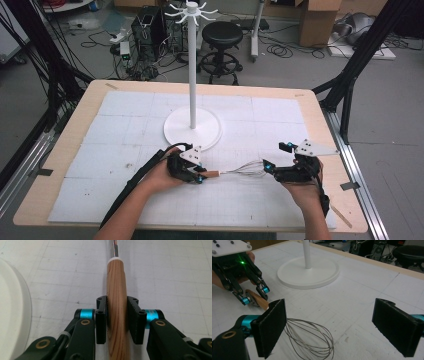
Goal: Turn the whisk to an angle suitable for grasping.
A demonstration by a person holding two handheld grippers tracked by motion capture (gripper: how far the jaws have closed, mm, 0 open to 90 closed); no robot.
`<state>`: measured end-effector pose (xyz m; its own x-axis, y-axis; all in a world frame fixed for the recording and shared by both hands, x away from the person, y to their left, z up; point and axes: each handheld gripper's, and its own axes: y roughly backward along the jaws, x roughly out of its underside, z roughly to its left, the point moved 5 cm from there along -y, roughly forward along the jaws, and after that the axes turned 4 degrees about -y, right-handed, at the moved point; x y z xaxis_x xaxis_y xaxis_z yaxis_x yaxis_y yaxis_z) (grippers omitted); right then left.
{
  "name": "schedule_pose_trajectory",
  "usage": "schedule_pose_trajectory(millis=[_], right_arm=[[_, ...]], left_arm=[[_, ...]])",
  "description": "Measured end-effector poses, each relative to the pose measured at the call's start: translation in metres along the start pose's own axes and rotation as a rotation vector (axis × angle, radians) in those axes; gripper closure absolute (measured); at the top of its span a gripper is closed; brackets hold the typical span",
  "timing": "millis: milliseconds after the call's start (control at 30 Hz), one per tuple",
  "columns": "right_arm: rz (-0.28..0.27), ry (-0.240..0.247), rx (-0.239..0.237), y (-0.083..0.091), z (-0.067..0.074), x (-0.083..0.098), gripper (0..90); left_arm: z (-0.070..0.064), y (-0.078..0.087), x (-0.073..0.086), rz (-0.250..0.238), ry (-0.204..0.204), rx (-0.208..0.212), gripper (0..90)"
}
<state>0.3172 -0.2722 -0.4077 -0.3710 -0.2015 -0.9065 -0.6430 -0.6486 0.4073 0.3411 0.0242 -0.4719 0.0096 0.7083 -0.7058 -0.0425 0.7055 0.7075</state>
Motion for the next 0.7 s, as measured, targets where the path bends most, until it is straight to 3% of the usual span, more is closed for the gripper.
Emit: schedule_pose_trajectory(millis=[67, 133, 300, 700], right_arm=[[0.001, -0.002, -0.003, 0.001, 0.0, 0.0, 11.0], [-0.003, -0.002, -0.002, 0.002, -0.001, 0.0, 11.0], [-0.005, -0.002, 0.002, 0.004, -0.002, 0.0, 11.0], [-0.001, 0.002, 0.002, 0.004, 0.0, 0.001, 11.0]], left_arm=[[0.0, 0.002, 0.001, -0.002, 0.026, 0.004, 55.2], [0.0, 0.008, 0.002, -0.014, 0.041, 0.001, 49.1], [0.001, 0.034, 0.007, -0.114, 0.092, -0.027, 41.5], [0.007, 0.1, 0.054, -0.222, 0.214, -0.203, 29.4]])
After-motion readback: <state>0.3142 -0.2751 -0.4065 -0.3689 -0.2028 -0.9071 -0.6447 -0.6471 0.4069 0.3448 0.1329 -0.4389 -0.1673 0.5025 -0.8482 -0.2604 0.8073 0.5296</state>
